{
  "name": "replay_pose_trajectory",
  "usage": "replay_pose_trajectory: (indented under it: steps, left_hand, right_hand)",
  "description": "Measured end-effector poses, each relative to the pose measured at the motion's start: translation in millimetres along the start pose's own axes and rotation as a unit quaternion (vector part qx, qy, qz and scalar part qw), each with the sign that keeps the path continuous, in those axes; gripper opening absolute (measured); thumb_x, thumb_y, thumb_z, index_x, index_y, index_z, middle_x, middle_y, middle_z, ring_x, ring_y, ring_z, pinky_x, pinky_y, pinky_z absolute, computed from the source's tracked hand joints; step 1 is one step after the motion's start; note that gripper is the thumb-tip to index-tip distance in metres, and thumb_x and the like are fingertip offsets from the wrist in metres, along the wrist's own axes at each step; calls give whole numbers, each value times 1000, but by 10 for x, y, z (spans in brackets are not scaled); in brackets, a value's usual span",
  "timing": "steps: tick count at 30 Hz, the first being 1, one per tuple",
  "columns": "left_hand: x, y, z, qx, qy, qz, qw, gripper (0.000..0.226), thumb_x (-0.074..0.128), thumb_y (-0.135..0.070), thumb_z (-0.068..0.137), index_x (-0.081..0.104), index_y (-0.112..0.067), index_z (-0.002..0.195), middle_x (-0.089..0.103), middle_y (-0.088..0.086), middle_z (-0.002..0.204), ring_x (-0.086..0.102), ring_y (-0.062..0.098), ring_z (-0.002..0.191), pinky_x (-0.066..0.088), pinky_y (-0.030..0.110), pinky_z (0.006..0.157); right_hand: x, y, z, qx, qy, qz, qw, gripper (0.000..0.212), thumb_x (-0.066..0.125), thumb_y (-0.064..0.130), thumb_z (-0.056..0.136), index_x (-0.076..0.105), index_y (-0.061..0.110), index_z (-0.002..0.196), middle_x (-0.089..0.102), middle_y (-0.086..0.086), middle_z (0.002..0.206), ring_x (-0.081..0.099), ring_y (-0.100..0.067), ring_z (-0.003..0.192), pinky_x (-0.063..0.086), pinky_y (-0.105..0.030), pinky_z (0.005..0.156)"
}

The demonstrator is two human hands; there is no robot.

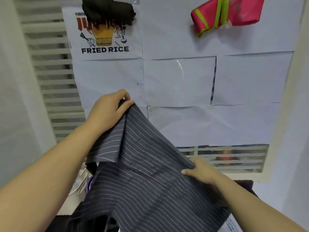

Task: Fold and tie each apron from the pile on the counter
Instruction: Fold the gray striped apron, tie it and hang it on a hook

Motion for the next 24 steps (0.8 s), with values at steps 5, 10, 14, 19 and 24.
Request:
replay_pose_trajectory:
  steps: [5, 10, 14, 19, 24]
  left_hand:
    - [157, 448, -224, -18, 200, 125, 972, 45, 48, -70, 74, 45, -25, 72, 54, -4, 66, 52, 19, 66, 43, 34, 61]
    - [566, 776, -530, -25, 303, 215, 928, 36, 57, -55, 86, 44, -22, 77, 62, 2, 86, 56, 23, 83, 46, 35, 73]
    - [707, 939, -590, -88, 273, 187, 940, 18, 63, -26, 90, 56, -13, 80, 64, 11, 93, 58, 31, 92, 46, 36, 75]
    - [623, 1172, -661, -160, 226, 212, 937, 19, 54, -3, 89, 72, -6, 95, 63, 18, 101, 57, 36, 98, 43, 36, 79]
    - [599, 1308, -733, -232, 160, 161, 946, 26, 49, 5, 89, 71, 0, 103, 58, 27, 108, 55, 43, 100, 42, 40, 86]
  right_hand:
    - [-987, -424, -63, 67, -253, -94, 960, 27, 60, 39, 91, 59, 23, 69, 65, -11, 85, 61, -27, 86, 40, -31, 67]
    - [-1711, -445, -245, 132, -359, -194, 903, 13, 59, 28, 90, 64, 19, 83, 63, -10, 94, 59, -32, 93, 40, -30, 69]
    - [-1679, -640, -254, 221, -260, -318, 885, 8, 52, 16, 91, 60, 14, 89, 63, -7, 100, 51, -24, 79, 40, -28, 67]
    - [-1653, -804, -452, 309, -229, -380, 841, 11, 51, 4, 85, 54, 14, 81, 47, 1, 73, 50, -19, 72, 40, -27, 66]
    - [-1601, -843, -438, 349, -212, -283, 868, 16, 56, -1, 82, 53, 11, 71, 54, -4, 74, 47, -17, 61, 39, -28, 58]
Point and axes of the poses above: each hand's wrist, its own z-axis towards the middle knuckle, its own x-axis out of the palm, y = z × x, the point moved 7 cm from there along z, towards the middle knuckle
